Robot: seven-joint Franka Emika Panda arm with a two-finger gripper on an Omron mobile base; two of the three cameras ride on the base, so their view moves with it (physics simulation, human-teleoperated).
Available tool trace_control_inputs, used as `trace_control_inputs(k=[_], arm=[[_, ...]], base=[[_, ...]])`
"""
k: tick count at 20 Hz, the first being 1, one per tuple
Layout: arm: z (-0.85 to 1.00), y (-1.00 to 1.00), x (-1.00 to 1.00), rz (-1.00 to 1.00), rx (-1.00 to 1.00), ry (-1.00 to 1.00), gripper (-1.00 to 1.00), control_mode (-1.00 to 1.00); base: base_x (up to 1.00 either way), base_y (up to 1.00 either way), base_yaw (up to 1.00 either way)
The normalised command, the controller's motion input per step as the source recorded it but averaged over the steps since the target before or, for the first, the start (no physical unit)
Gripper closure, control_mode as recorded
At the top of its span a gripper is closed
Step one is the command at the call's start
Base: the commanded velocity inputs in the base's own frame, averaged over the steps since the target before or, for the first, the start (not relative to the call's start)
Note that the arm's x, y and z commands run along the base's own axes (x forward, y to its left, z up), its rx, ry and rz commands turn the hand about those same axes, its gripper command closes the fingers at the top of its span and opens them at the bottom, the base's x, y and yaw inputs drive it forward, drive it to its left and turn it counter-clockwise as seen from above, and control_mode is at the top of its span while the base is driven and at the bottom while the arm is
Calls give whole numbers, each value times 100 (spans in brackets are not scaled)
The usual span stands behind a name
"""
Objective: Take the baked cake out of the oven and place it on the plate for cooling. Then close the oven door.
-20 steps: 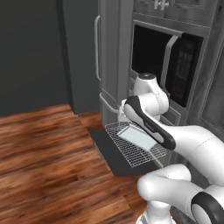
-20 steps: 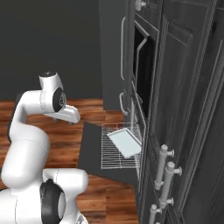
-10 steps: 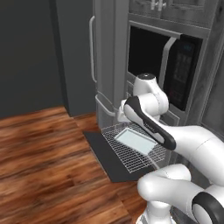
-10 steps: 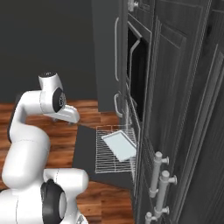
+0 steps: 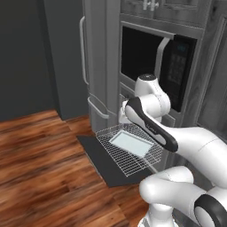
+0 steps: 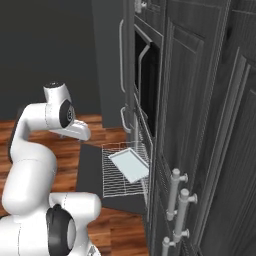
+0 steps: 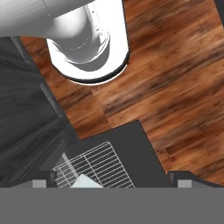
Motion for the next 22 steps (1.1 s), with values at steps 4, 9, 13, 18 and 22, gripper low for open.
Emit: trace_control_inputs(k=[4,9,13,18,22], arm=[[-7,0,0,0,0,4,-100,-100],[-58,-1,36,-5,-5,17,-100,-100],[-100,0,97,-9,-17,13,-100,-100],[-100,3,80,-24,-21,25,-100,-100],[-86,-3,37,-35,-12,31,-100,-100]], base=[[10,-13,-5],[0,0,0],[0,0,0],[0,0,0],[0,0,0]])
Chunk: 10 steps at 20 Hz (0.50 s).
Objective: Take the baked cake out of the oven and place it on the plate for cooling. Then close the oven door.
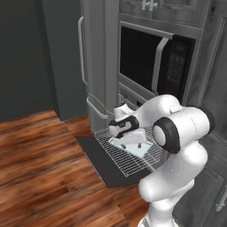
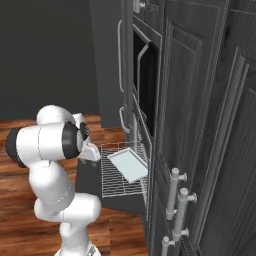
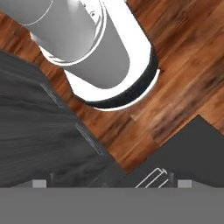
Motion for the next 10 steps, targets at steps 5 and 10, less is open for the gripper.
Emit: trace_control_inputs(k=[5,10], arm=[[-68,-8,2,-30,-1,27,-100,-100],[-81,-20,0,-26,0,24,-100,-100]], base=[[0,0,0],[0,0,0]])
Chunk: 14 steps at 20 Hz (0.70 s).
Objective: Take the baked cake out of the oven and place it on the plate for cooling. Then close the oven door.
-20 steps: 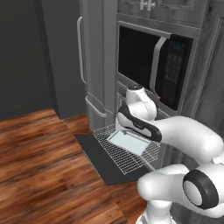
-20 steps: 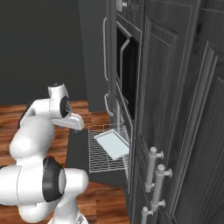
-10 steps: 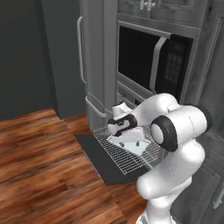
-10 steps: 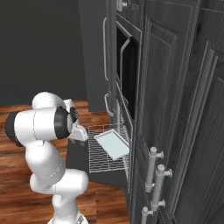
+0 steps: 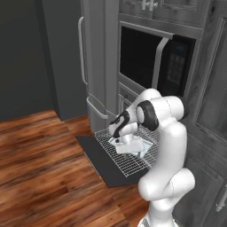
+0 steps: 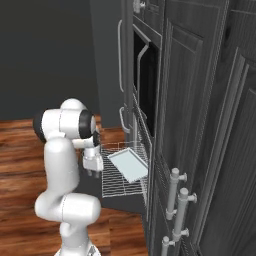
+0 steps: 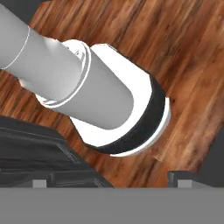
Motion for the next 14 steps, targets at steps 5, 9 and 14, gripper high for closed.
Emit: trace_control_inputs(k=[5,9,14], arm=[[-77,-5,13,-26,0,9,-100,-100],[-63,0,21,-27,-6,0,-100,-100],[-69,0,18,-24,-22,-16,-100,-100]], base=[[0,0,0],[0,0,0],[0,0,0]])
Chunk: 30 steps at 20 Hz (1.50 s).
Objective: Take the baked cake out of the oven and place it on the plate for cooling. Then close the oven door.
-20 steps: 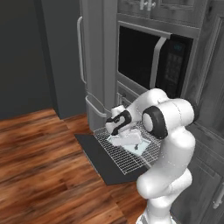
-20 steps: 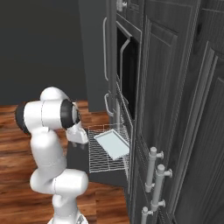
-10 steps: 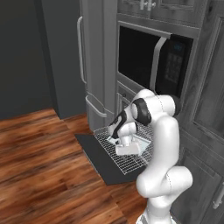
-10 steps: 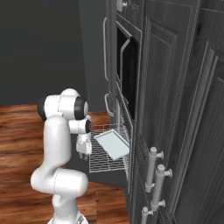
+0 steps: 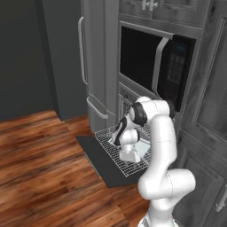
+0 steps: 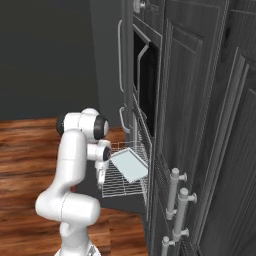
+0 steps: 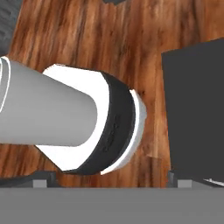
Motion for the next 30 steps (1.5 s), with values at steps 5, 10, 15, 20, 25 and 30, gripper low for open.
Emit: trace_control_inputs(k=[5,10,15,20,25,30], arm=[[-69,0,23,-18,-34,-31,-100,-100],[-47,0,50,-13,-31,-26,-100,-100],[-34,-13,79,-10,-25,-9,-100,-100],[-27,-25,93,-6,-22,0,-100,-100],[-4,-27,66,0,-6,5,-100,-100],[-21,-68,72,0,-2,6,-100,-100]], base=[[0,0,0],[0,0,0],[0,0,0],[0,0,0],[0,0,0],[0,0,0]])
